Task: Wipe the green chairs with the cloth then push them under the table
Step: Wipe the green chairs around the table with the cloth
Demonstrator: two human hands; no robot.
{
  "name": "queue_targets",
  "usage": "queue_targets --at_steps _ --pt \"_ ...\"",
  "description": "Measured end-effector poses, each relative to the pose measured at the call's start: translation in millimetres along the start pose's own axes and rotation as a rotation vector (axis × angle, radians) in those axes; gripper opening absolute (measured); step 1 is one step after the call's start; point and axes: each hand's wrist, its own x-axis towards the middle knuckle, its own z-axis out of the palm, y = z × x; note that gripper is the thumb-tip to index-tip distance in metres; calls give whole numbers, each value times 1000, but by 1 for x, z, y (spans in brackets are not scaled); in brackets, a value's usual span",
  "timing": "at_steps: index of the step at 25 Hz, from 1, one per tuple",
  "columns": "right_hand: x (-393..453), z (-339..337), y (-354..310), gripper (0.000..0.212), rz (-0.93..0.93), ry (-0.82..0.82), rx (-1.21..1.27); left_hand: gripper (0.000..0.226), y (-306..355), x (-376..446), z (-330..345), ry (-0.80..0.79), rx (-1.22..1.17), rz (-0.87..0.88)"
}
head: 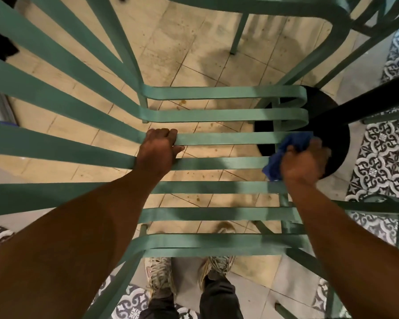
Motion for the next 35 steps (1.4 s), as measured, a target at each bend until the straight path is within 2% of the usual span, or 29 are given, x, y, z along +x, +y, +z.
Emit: queue_targets --at_steps 2,3,4,5,6,9,11,14,15,16,19,22,23,25,26,27,30,32,33,34,35 --pt "-29 33 -53 30 -208 5 193 41 1 -1 -2 -1 -13 7" --pt "-50 59 -84 33 -410 -40 231 39 3 -2 -3 -1 -34 2" --pt "-67 81 -115 36 -579 -115 192 36 3 -1 -3 10 -74 -22" --pt "-78 99 -140 34 -666 -231 173 31 4 -1 -5 28 -132 -73" --pt "-80 101 -159 33 -703 -328 160 26 6 0 -6 18 -165 -119" --pt "-44 88 -132 44 -783 -310 100 26 6 4 -4 -7 -84 -55" --pt "3 58 -86 47 -609 -181 84 35 5 5 -4 -12 -86 -38" --pt "67 24 -51 41 -51 45 60 41 2 6 0 -16 -76 -57" --pt "75 26 -60 40 33 56 42 42 2 6 0 -34 -70 -58" --pt "72 35 -78 39 -3 14 60 44 2 5 -1 -47 -72 -53" --pt "8 79 -163 43 -385 -195 155 42 4 5 -2 -61 -61 -64" --pt "-58 108 -225 52 -809 -431 33 30 7 5 -4 -49 -164 -157" --pt "-57 111 -226 50 -882 -462 -24 29 9 4 -5 -51 -182 -147" --pt "-30 98 -196 39 -954 -374 -16 35 6 6 -3 -59 -89 -106" --pt "-8 87 -168 27 -941 -278 4 40 2 9 -1 -51 -64 -93" --pt "15 72 -137 17 -834 -192 -12 42 1 10 -1 -74 -53 -87" --pt "44 28 -69 34 -452 -157 -6 40 1 10 -2 -72 -49 -77" --pt "22 19 -61 42 -349 -272 -44 39 8 9 -6 -131 -5 -105" --pt "0 21 -64 43 -328 -370 -6 42 17 11 -12 -154 -74 -169" --pt "-22 21 -69 42 -321 -446 70 47 30 11 -21 -159 -242 -268" --pt "-46 15 -77 39 -287 -488 191 53 46 9 -36 -176 -509 -407"
